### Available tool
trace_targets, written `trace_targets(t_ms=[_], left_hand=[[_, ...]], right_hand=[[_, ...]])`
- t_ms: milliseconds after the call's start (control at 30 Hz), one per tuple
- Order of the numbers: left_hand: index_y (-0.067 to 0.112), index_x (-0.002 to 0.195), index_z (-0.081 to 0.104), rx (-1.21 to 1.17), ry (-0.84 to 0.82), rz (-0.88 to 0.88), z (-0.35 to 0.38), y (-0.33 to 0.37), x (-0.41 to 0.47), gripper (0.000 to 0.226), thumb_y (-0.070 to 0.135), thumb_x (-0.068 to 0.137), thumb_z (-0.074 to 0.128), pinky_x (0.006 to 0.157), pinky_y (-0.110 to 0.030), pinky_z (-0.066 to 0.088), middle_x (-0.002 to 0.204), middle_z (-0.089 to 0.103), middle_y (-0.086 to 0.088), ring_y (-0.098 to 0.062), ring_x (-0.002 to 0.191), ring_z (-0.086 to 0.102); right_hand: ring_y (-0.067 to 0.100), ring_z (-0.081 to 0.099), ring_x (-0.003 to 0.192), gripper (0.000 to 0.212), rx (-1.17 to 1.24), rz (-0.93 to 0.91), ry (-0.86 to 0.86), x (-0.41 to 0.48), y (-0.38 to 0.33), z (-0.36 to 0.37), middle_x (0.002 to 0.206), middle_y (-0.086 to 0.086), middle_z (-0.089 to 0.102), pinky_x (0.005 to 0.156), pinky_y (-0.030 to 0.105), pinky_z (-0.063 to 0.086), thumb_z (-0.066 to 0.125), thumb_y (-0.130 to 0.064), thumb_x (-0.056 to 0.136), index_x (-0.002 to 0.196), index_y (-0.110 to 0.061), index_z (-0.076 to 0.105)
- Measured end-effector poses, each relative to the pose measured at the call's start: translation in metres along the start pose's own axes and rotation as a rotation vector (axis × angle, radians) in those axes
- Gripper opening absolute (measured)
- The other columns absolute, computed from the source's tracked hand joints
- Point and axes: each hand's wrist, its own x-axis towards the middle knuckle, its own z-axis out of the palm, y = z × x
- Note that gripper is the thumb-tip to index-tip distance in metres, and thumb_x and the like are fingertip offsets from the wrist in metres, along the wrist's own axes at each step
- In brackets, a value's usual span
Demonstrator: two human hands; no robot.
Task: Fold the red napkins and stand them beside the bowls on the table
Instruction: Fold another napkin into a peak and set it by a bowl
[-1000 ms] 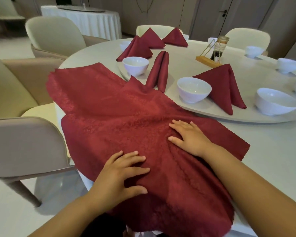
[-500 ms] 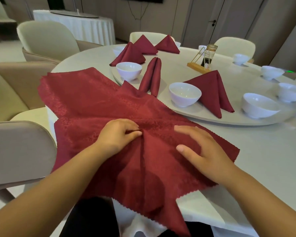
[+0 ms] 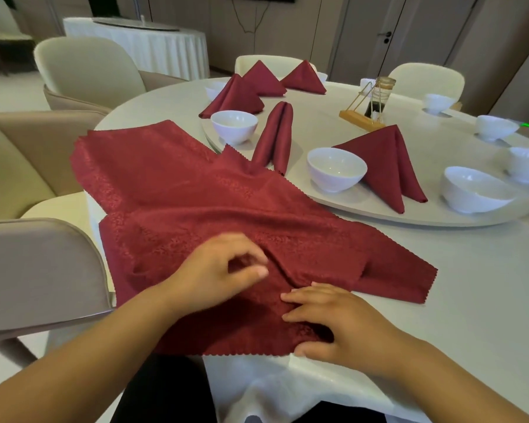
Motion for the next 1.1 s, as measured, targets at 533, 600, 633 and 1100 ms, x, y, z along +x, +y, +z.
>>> trace_targets(t_ms=[533, 600, 633, 1100], left_hand=[[0.046, 0.09, 0.055, -0.094, -0.098, -0.155, 0.022, 0.041, -0.046, 0.026, 0.055, 0.072, 0.037, 0.066, -0.013, 0.042, 0.08, 0.063, 0.023, 0.0, 0.073, 0.059], [0.047, 0.08, 0.061, -0.286, -0.092, -0.194, 0.004, 0.055, -0.046, 0.021, 0.053, 0.069, 0.045, 0.065, -0.008, 0.041, 0.071, 0.062, 0.021, 0.005, 0.067, 0.056], [0.042, 0.077, 0.065, -0.369, -0.059, -0.211, -0.006, 0.06, -0.045, 0.02, 0.051, 0.067, 0.05, 0.065, -0.007, 0.041, 0.068, 0.063, 0.019, 0.006, 0.066, 0.055], [0.015, 0.075, 0.064, 0.247, 0.264, -0.701, -0.07, -0.075, 0.068, 0.022, 0.021, 0.093, 0.052, 0.081, -0.033, 0.047, 0.076, 0.065, 0.001, -0.02, 0.074, 0.06]], right_hand=[[-0.003, 0.062, 0.084, 0.034, 0.449, 0.213, 0.118, 0.017, -0.004, -0.042, 0.084, -0.023, 0.069, 0.094, 0.001, 0.027, 0.051, -0.051, 0.075, 0.077, -0.024, 0.072], [-0.004, 0.063, 0.083, 0.015, 0.561, 0.305, 0.201, 0.015, 0.001, -0.058, 0.088, -0.019, 0.07, 0.082, 0.003, 0.038, 0.06, -0.034, 0.083, 0.077, -0.026, 0.071], [-0.006, 0.062, 0.083, 0.014, 0.599, 0.341, 0.238, 0.013, 0.006, -0.063, 0.089, -0.02, 0.069, 0.078, 0.003, 0.04, 0.06, -0.023, 0.088, 0.078, -0.025, 0.07], [0.013, 0.059, 0.091, 0.042, 0.692, 0.844, 0.249, -0.001, 0.062, -0.058, 0.093, -0.005, 0.068, 0.08, 0.02, 0.037, 0.035, -0.042, 0.094, 0.085, -0.02, 0.069]])
